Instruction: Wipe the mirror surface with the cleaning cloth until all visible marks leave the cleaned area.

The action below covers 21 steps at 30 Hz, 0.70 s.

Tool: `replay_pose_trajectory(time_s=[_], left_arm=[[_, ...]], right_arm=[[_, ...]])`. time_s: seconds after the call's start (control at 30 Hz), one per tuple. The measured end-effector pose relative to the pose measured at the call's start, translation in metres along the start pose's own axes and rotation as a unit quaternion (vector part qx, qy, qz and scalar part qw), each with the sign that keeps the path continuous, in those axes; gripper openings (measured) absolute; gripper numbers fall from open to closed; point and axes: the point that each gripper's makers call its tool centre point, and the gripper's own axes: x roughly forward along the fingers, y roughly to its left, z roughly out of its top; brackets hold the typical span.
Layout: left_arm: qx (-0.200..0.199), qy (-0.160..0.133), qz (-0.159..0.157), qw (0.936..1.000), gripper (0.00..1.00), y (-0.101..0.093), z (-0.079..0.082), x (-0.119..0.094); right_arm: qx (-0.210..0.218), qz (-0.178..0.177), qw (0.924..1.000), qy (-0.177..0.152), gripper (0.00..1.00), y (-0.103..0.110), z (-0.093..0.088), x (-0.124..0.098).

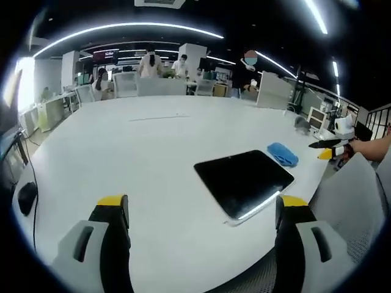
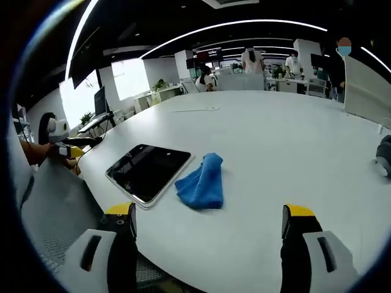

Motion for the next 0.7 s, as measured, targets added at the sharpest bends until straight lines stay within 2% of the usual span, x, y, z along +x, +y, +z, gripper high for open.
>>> replay_pose_trajectory(time_s=[0.17,0.7], left_arm=[[-0.005,0.014,0.004,0.9999,0.99,0.0014,-0.0049,-0.0001],[-0.014,0.022,0.007,0.9996,0.99,0.0038,-0.009,0.0]], right_arm=[[0.002,-0.003,1.0,-0.003,0.98,-0.0004,-0.0004,-0.001],[0.003,-0.009,0.9999,-0.007,0.98,-0.0058,0.0023,0.0012]])
